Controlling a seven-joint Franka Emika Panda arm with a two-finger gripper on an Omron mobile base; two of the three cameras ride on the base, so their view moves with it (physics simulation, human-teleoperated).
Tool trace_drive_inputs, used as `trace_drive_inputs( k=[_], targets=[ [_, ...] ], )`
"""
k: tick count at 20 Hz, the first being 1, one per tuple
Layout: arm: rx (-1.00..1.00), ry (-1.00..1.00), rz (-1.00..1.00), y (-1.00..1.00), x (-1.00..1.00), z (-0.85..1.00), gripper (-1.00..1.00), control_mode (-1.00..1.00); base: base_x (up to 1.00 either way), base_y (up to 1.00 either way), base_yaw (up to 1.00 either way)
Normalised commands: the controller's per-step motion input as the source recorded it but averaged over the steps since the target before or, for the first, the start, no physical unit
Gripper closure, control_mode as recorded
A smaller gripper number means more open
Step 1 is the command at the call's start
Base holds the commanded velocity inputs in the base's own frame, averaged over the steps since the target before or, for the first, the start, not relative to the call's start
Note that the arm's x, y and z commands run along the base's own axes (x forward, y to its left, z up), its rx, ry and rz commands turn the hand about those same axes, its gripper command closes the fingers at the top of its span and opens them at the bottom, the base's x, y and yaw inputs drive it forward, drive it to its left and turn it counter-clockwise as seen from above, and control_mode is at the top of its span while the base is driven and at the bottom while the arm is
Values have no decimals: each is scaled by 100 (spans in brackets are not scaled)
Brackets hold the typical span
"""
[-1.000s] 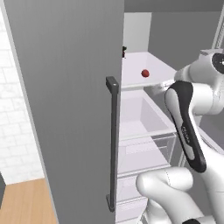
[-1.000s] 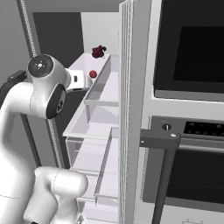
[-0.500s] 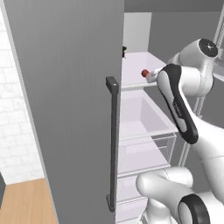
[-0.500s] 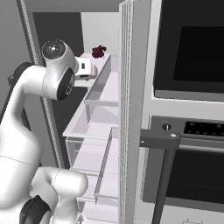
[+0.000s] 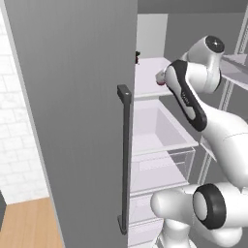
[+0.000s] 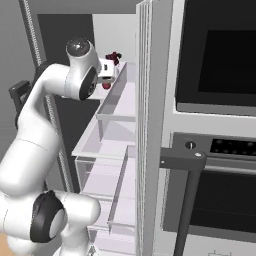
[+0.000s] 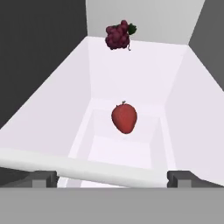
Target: Take the strawberry from the fridge and place it on top of the pancake, located on the dining counter.
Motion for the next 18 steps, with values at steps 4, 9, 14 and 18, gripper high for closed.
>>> trace_drive_inputs(
  k=[4,9,14,18],
  targets=[
    [1,6,-1,-12,59,0,-100,-100,0,0,0],
    [0,6,-1,1,48,-4,-100,-100,0,0,0],
    [0,5,0,0,29,-13,-100,-100,0,0,0],
    [0,1,0,0,14,-16,-100,-100,0,0,0]
  ],
)
